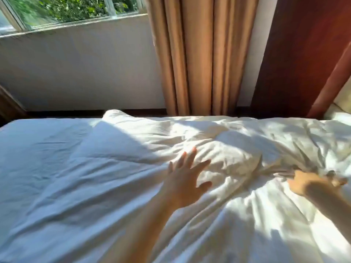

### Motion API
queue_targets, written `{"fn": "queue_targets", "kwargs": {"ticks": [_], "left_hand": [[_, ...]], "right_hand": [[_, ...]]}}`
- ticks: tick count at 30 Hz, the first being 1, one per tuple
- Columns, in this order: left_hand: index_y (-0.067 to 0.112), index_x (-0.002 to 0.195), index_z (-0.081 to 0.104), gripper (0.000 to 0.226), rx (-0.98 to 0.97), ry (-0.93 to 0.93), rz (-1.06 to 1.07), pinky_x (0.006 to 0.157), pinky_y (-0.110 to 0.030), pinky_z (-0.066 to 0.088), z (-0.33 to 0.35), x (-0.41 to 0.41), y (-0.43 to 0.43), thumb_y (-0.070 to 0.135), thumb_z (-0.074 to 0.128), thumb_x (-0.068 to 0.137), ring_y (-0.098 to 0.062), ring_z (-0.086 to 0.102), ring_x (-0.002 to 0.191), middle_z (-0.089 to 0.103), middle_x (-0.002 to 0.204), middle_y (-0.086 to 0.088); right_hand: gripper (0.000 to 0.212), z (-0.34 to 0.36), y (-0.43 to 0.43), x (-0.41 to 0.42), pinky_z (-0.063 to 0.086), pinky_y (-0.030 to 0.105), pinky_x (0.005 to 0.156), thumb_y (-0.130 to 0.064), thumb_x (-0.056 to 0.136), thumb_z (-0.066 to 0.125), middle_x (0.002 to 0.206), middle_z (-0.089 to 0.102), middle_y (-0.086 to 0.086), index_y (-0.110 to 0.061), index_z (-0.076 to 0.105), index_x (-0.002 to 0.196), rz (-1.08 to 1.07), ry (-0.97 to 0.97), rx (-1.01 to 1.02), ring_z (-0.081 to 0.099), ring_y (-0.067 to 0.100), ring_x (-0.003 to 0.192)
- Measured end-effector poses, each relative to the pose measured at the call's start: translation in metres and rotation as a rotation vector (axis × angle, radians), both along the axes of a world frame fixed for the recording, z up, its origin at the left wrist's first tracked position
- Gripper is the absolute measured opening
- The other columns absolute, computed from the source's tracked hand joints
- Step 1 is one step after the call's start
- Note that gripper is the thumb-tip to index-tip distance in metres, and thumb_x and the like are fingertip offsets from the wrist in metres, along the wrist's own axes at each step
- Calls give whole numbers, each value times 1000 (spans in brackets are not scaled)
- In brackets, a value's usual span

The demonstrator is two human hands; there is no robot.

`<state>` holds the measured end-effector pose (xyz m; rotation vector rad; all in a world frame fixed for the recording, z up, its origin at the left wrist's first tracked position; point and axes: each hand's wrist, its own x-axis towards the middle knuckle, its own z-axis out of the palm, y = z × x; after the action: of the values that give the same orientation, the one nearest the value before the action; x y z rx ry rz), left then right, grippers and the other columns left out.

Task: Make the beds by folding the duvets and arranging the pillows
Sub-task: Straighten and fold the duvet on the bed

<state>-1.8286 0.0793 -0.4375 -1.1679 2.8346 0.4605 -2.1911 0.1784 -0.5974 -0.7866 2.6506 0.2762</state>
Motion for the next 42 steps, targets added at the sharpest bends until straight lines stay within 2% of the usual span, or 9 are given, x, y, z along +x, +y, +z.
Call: {"fn": "queue_targets", "kwargs": {"ticks": [4, 8, 11, 16, 19, 21, 25, 36, 42], "left_hand": [[52, 142, -14, 84, -131, -415, 304, 107, -68, -1, 17, 152, -69, 77, 37, 79, -34, -25, 141, -39, 148, 1], [61, 135, -18, 111, -5, -291, 505, 99, -76, -1, -10, 219, -110, 100, 27, 41, -38, -26, 140, -36, 151, 5], [62, 133, -20, 121, 157, -255, 487, 102, -75, -3, -57, 235, -125, 103, 10, 24, -37, -18, 142, -27, 154, 7], [38, 139, 35, 77, 222, -263, 362, 104, -57, 26, -62, 244, -170, 71, 50, 71, -34, 31, 136, 34, 149, -6], [16, 107, 65, 29, -285, 173, 354, 85, -44, 48, -47, 247, -206, 29, 58, 82, -33, 60, 110, 63, 115, -11], [23, 124, 57, 50, -453, 326, 369, 94, -54, 42, -50, 250, -228, 36, 63, 76, -34, 48, 126, 50, 136, -14], [42, 147, -10, 104, -56, 81, 359, 107, -66, -7, -88, 260, -264, 78, 50, 69, -28, -22, 143, -21, 157, -3], [45, 143, -17, 123, 241, -27, 544, 96, -77, -5, -135, 225, -321, 90, 49, 51, -36, -24, 141, -26, 155, 0], [53, 142, -13, 112, 92, 35, 554, 97, -76, -5, -149, 208, -349, 96, 37, 52, -36, -19, 142, -19, 157, -1]], "right_hand": [[64, 126, -55, 194, 8, 60, 111, -54, 95, 35, 158, 3, 10, -36, 7, 150, 347, 155, -194, 1, 42, 143], [71, 141, -144, 364, 2, 61, 111, -69, 87, 26, 157, -16, 8, -46, -6, 146, 637, -17, -521, -10, 40, 143], [75, 77, -174, 423, 17, 66, 106, -76, 72, 31, 156, 13, 7, -51, 21, 142, 618, 4, -373, 14, 34, 139], [57, 82, -224, 431, 37, 43, 102, -55, 73, 50, 135, 51, 3, -31, 53, 125, 507, -95, -88, 48, 27, 124], [39, 139, -283, 452, 42, 32, 84, -37, 88, 41, 115, 64, 11, -13, 63, 110, 456, 140, -482, 58, 30, 108], [53, 148, -318, 471, 35, 39, 100, -46, 91, 25, 131, 53, 14, -20, 52, 129, 527, 252, -650, 47, 34, 122], [69, 95, -358, 479, -9, 58, 111, -77, 83, 22, 159, -12, 5, -54, -3, 143, 574, 138, -286, -13, 37, 143], [78, 39, -406, 441, 6, 51, 116, -81, 72, 25, 157, 17, 2, -51, 11, 143, 670, 37, -100, 9, 27, 145], [60, 10, -413, 402, -10, 55, 113, -66, 90, 20, 159, -3, 9, -50, 1, 145, 514, 223, -315, -11, 32, 145]]}}
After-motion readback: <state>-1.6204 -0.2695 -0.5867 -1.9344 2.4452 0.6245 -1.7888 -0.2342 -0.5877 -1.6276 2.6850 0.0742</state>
